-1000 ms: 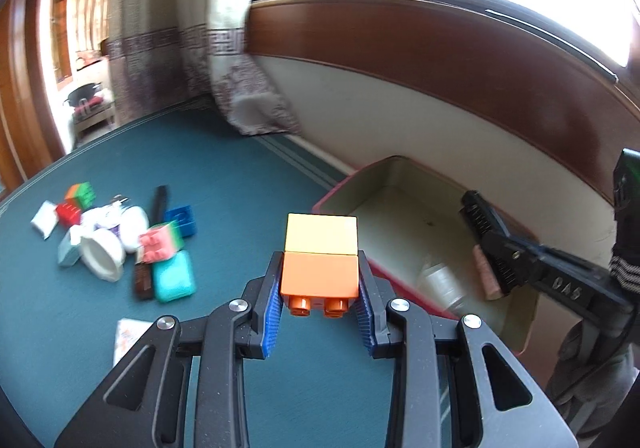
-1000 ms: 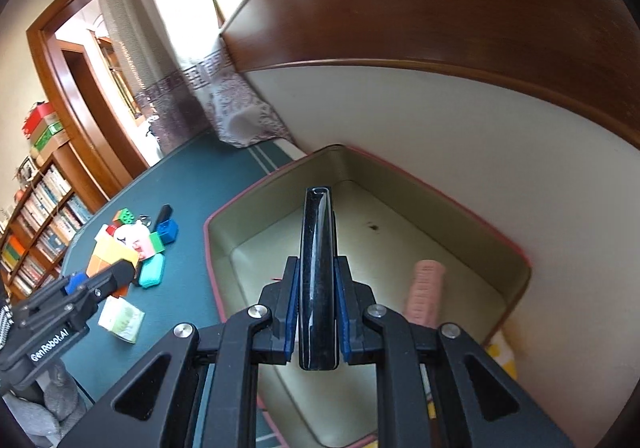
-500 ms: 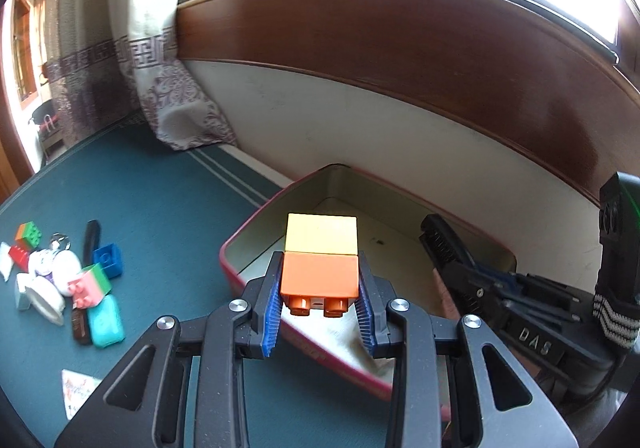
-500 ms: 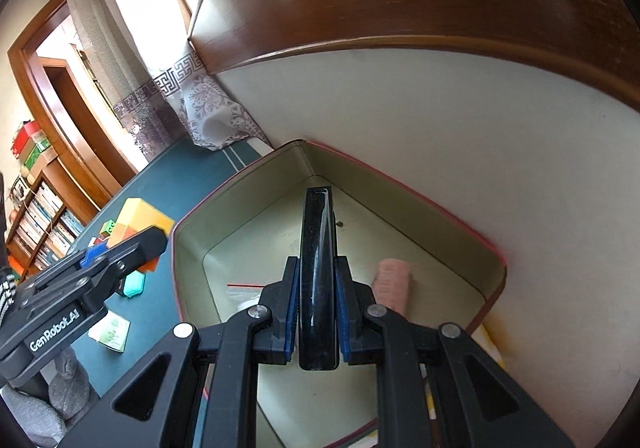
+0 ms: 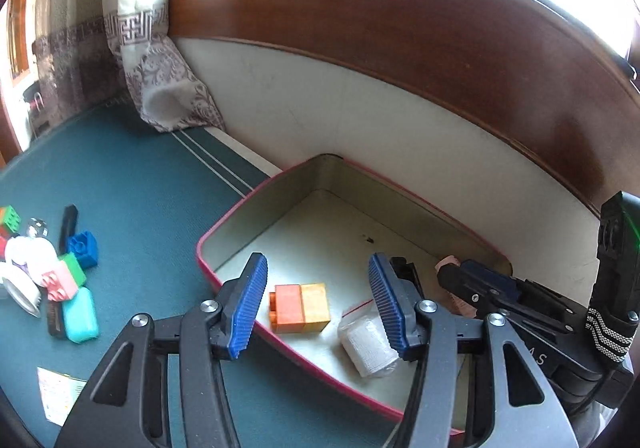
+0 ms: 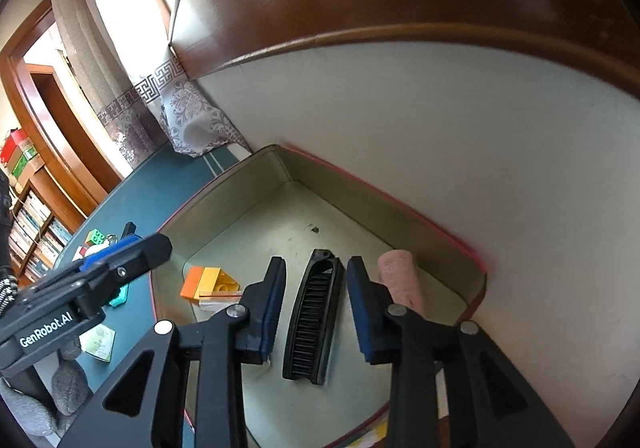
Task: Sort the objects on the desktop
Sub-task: 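Carry the brick and comb into the red tin box and release both, then grasp the yellow-white medicine box with the left tool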
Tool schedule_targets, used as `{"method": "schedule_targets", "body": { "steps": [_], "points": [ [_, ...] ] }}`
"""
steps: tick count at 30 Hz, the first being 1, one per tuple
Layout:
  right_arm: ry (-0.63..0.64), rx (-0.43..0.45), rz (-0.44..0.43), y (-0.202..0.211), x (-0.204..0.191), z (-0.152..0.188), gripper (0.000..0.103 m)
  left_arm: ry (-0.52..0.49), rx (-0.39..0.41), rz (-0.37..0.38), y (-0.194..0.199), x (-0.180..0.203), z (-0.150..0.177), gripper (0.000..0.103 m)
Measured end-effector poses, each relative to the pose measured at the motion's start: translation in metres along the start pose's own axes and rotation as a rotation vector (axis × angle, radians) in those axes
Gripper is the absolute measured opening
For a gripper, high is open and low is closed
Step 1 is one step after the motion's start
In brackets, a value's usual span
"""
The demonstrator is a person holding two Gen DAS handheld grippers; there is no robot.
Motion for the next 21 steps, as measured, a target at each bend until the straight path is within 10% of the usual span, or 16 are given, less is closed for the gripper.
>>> {"method": "schedule_targets", "body": {
  "steps": [21],
  "points": [
    [0.083, 0.004, -0.097, 0.016, -0.051, 0.026, 0.046, 0.166, 0.004, -0.115, 0.041, -0.062, 0.044, 0.067]
  ]
}}
Point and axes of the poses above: each gripper's, at about its wrist camera, not at the fingertips, and y roughly against the way its jaws point, x to its right, z to its underside, the point moved 2 cm from there along -y, roughly the way its jaws point, and after that the axes turned 11 degrees about -y, right-handed, at the moved point
